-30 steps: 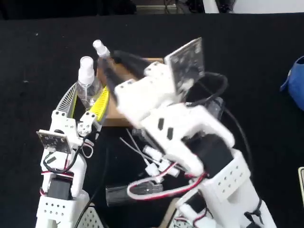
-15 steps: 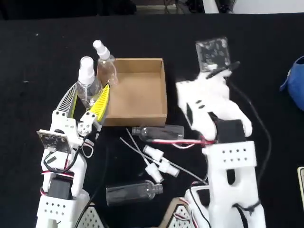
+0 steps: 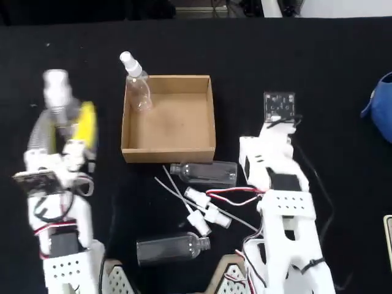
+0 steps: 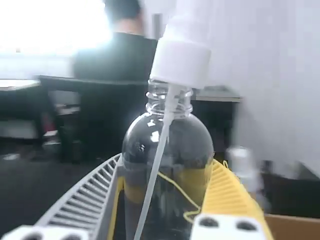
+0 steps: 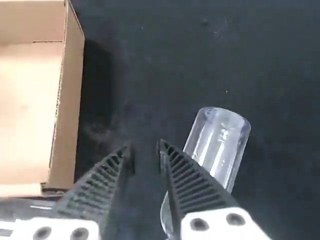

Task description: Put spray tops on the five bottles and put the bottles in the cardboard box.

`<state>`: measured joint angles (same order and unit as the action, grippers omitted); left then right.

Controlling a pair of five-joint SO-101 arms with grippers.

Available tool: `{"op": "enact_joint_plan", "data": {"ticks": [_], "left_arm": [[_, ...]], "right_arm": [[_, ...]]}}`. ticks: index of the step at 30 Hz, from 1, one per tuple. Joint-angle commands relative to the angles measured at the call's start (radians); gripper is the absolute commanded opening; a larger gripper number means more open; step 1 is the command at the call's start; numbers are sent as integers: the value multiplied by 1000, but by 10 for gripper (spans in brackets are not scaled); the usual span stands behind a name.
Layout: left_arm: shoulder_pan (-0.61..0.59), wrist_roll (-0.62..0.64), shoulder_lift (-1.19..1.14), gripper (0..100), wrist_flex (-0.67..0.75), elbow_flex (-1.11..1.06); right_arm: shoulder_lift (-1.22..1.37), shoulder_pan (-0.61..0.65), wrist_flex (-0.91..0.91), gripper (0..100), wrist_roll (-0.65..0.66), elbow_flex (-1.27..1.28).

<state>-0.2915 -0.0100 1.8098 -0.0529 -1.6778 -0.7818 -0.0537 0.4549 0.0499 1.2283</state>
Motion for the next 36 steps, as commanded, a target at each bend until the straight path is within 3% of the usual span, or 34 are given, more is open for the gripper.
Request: {"op": "enact_joint_plan", "data": {"ticks": [1,4,8,12,24,36], "left_arm": [[-260,-12,3,30,25,-21],[-354,-12,0,30,25,-21],[-390,-12,-2,30,38,-21],[-389,-12,-60,30,183,-22],[-415,-14,-730,30,816,13],[-476,-14,-1275,30,1097,209]], "right_arm": [[-36,-21,-77,64,-3,10],[-35,-21,-78,64,-3,15],[-35,-21,-78,64,-3,15],[-30,-20,-78,64,-3,15],[-35,-21,-84,64,3,30],[-35,-21,-84,64,5,35]]}}
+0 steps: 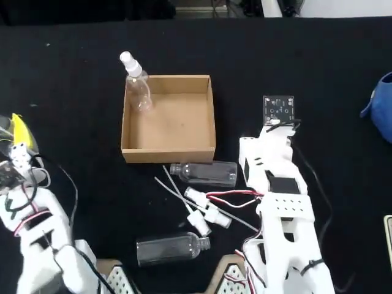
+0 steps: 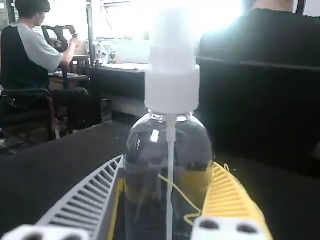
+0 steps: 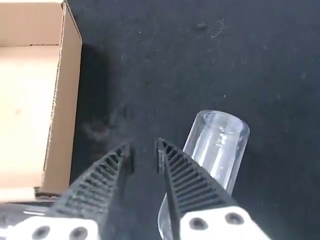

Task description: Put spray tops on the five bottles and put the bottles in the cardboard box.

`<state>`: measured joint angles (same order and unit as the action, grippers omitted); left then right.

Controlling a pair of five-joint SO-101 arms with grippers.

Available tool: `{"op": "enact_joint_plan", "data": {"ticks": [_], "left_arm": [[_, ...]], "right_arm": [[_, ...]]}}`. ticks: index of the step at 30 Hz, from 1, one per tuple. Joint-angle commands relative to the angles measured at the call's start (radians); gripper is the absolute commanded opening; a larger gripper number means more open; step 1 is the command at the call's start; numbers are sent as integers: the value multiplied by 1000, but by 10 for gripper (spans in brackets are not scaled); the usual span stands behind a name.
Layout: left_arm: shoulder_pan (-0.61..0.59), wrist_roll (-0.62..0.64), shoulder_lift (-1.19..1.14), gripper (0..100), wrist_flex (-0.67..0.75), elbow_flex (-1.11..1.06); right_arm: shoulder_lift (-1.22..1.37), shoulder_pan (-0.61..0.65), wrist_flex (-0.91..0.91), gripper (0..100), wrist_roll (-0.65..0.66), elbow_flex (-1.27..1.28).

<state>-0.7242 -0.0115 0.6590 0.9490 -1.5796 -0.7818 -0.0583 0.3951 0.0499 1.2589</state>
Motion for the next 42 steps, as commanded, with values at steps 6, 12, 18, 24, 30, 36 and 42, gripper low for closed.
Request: {"op": "enact_joint_plan", "data": {"ticks": [6,12,18,24,30,36,42], "left_arm": [[-119,-12,-338,30,219,193],[-202,-12,-566,30,331,280],[-263,-12,-813,33,508,363],[-303,-12,-1105,33,752,475],[-329,-35,-1307,33,784,578],[-334,-87,-1339,34,784,602],[-331,-84,-1347,103,783,601]], "right_arm": [[-35,-17,-25,64,5,4],[-35,-17,-25,64,5,4],[-35,-17,-25,64,5,4],[-35,-17,-25,64,5,4],[-35,-17,-25,64,5,4],[-35,-17,-25,64,5,4],[-35,-17,-26,64,5,4]]}}
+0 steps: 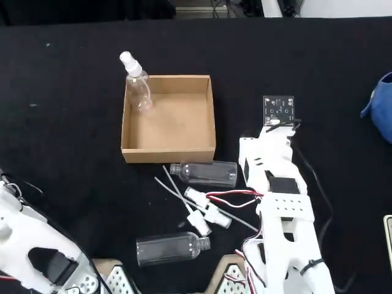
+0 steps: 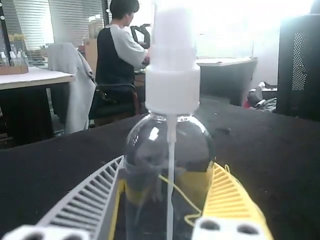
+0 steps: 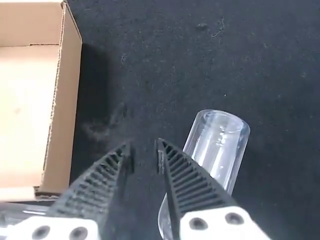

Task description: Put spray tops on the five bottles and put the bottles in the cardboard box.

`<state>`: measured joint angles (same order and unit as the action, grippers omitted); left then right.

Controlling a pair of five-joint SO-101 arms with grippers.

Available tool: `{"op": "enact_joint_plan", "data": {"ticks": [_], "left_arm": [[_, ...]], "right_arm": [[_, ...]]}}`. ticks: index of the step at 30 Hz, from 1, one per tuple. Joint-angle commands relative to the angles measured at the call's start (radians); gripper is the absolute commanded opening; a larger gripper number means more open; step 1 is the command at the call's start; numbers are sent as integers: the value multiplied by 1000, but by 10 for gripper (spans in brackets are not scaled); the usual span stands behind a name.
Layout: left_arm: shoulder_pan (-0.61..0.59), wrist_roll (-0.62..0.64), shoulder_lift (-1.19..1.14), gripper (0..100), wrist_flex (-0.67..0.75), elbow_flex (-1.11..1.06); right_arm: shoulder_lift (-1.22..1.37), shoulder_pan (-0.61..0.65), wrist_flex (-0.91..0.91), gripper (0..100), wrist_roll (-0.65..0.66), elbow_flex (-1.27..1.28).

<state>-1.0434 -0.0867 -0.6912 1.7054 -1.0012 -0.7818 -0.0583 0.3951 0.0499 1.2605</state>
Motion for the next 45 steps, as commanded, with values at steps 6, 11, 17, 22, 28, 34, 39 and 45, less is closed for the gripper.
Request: {"op": "enact_joint_plan", "data": {"ticks": [6,11,17,22,28,34,39,45], "left_arm": [[-16,-6,8,384,26,22],[-19,-6,12,410,26,24],[-28,-5,44,410,26,24],[-39,-5,157,410,25,-27],[-33,-5,272,410,-126,-58],[-59,-5,324,410,-391,44],[-56,-5,336,410,-390,45],[-48,-5,336,409,-390,42]], "right_arm": [[-35,-17,-26,64,5,2],[-35,-17,-26,64,5,2],[-35,-17,-26,64,5,2],[-35,-17,-26,64,5,2],[-35,-17,-26,64,5,2],[-35,-17,-26,64,5,4],[-35,-17,-26,64,5,4],[-35,-17,-26,64,5,4]]}}
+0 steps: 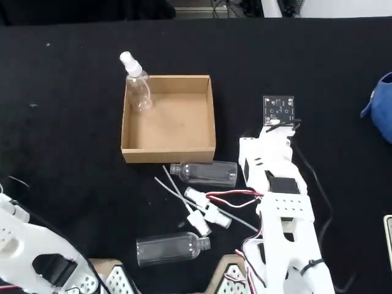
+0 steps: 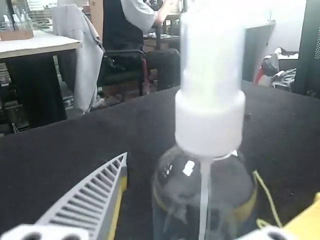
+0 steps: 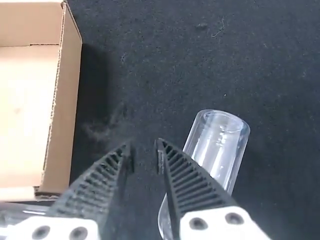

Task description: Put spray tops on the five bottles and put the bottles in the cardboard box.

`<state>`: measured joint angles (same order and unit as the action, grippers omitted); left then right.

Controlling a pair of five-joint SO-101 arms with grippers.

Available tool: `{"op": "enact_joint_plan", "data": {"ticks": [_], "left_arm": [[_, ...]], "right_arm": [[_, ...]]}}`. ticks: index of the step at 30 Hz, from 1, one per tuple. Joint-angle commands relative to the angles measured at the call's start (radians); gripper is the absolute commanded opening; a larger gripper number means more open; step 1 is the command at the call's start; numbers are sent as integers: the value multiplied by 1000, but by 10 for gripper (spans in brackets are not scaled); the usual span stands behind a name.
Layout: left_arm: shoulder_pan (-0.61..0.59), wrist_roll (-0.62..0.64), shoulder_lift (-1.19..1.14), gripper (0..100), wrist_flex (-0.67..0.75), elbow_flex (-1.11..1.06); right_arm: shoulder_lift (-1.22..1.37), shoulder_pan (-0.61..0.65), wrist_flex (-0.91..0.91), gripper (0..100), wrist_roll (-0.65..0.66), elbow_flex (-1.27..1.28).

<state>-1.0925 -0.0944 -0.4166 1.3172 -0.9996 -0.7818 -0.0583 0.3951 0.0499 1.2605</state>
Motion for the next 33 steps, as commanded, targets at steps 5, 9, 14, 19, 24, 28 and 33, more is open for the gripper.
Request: {"op": "enact_joint_plan", "data": {"ticks": [5,9,14,19,24,28,33], "left_arm": [[13,3,63,295,0,5],[19,3,63,92,71,4],[35,-3,61,45,229,-38],[54,-5,52,29,233,-73],[71,-3,63,29,236,-99],[102,-5,130,29,233,-127],[209,-3,348,29,230,-262]], "right_arm": [[-35,-17,-26,64,5,4],[-35,-17,-26,64,5,4],[-35,-17,-26,64,5,4],[-35,-18,-26,64,5,4],[-35,-18,-26,64,5,4],[-35,-18,-26,64,5,4],[-35,-18,-26,64,5,4]]}}
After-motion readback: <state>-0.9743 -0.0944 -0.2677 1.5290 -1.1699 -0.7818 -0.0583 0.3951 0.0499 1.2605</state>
